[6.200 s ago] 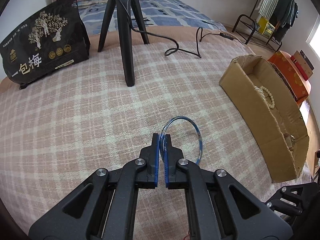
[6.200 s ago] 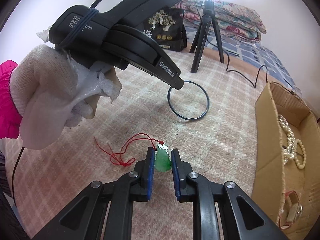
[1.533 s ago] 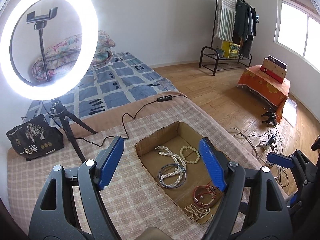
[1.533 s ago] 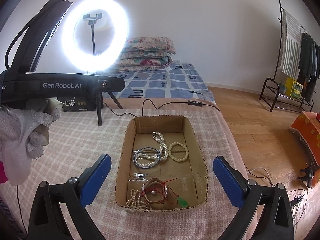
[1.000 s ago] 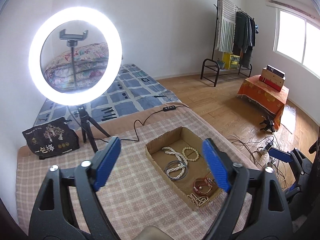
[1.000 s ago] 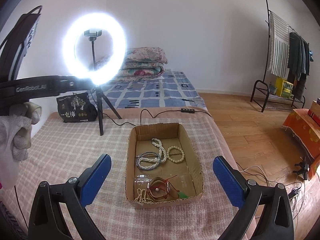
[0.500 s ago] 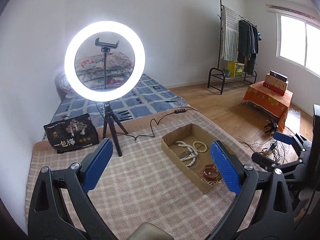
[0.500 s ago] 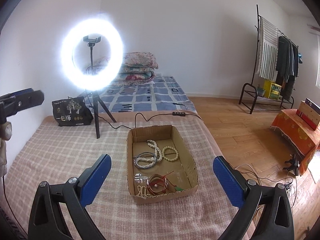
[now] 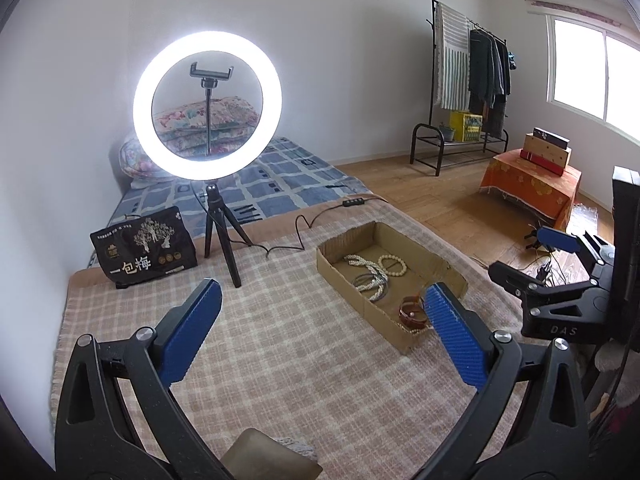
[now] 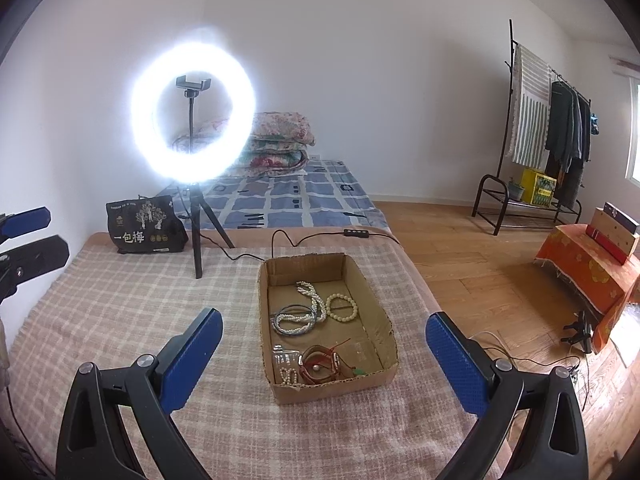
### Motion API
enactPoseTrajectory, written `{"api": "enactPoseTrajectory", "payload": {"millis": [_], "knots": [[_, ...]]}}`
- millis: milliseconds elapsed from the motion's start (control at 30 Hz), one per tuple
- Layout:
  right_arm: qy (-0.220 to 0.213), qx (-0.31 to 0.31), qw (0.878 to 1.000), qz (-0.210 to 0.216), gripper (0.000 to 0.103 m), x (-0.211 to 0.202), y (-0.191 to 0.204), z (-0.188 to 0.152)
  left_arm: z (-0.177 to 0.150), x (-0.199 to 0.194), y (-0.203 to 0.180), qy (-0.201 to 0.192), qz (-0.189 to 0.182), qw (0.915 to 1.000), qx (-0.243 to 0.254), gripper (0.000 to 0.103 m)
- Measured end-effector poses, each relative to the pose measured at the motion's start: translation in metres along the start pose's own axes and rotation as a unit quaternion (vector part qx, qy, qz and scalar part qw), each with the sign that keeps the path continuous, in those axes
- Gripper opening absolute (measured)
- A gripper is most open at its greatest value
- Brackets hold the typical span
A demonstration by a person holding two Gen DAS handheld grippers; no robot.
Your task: Organize jewelry
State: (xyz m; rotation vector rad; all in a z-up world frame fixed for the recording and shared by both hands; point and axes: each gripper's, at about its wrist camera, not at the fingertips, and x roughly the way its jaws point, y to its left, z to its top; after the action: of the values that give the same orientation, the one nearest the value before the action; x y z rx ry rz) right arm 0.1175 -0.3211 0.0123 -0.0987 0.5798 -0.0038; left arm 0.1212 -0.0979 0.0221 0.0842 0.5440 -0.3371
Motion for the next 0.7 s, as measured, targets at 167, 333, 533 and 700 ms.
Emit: {"api": "enactPoseTrajectory", "payload": {"millis": [167, 333, 533, 700], "knots": [[-0.001, 0.000, 1.000, -0.005, 0.103, 0.003, 0.000, -0.001, -0.008, 0.000, -0.006, 0.002, 0.011, 0.9999, 0.009, 0.103], [0.004, 0.006, 1.000, -0.008, 0.103, 0.010, 0.000, -0.002, -0.012, 0.000, -0.008, 0.004, 0.007, 0.9999, 0.012, 0.103], [0.011, 0.001, 1.000, -0.011, 0.103, 0.015, 0.000, -0.004, -0.013, 0.001, -0.011, 0.004, 0.010, 0.9998, 0.018, 0.103], [0.020, 0.009, 1.000, -0.010, 0.103, 0.020, -0.001, -0.007, -0.013, 0.001, -0.011, 0.004, 0.010, 0.9998, 0.017, 0.103]]}}
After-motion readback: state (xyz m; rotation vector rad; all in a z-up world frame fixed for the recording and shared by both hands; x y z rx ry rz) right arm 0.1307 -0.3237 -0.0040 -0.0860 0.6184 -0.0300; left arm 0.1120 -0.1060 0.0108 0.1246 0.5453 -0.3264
